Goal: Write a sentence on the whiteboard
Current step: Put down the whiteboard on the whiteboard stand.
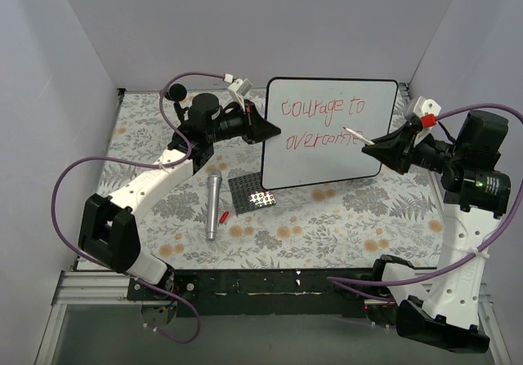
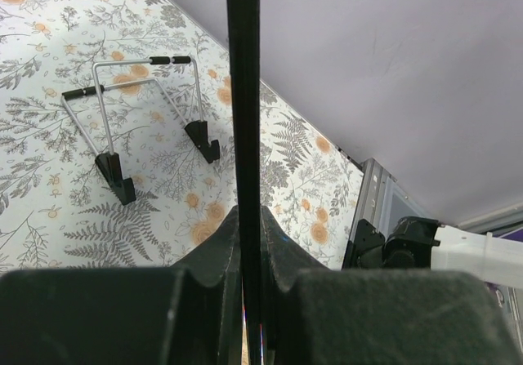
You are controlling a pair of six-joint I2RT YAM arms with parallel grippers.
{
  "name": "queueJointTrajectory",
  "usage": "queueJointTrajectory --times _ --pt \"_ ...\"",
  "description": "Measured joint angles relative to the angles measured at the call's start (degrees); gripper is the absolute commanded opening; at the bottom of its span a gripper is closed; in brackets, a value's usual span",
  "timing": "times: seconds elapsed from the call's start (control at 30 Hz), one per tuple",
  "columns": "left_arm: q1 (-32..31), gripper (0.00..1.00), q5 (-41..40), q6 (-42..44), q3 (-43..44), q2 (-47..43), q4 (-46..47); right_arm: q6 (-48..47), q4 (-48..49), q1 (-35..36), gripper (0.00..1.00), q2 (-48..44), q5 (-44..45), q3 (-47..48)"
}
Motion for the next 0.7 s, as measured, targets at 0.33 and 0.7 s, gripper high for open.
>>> queueJointTrajectory --times 0.33,0.7 --pt "3.15 0.00 7.17 1.81 5.07 6.08 0.22 -0.04 0.13 0.00 0.01 -0.15 0.04 -0.79" --pt "6.05 0.00 14.45 0.00 12.24 15.78 7.87 -0.39 0.11 0.00 0.01 -0.13 0.94 -0.79"
